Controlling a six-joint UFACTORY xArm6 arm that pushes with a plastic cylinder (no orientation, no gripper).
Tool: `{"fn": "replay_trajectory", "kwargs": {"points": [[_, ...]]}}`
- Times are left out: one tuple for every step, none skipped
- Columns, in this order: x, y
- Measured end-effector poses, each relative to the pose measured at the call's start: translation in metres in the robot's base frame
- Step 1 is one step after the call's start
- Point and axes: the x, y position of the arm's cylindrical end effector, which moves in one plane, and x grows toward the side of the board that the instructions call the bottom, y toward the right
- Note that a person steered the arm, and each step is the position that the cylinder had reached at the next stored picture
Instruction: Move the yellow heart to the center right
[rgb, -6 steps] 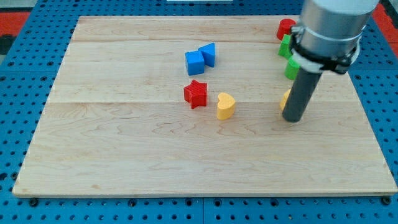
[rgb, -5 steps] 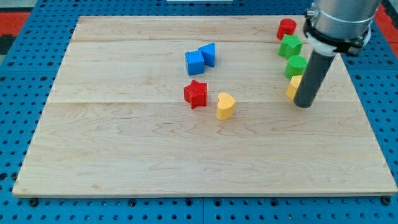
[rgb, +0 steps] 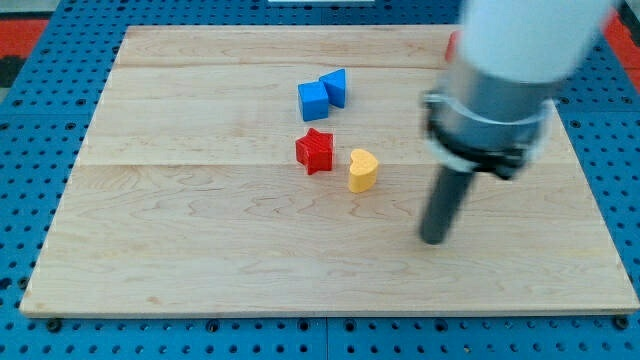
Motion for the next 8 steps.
{"fn": "replay_trajectory", "kwargs": {"points": [[-0.002,-0.061],[-0.003,-0.085],[-0.003,-0.090],[-0.048,-0.090],[-0.078,-0.080],[-0.084,0.006],[-0.084,0.010],[-0.085,0.029]]}}
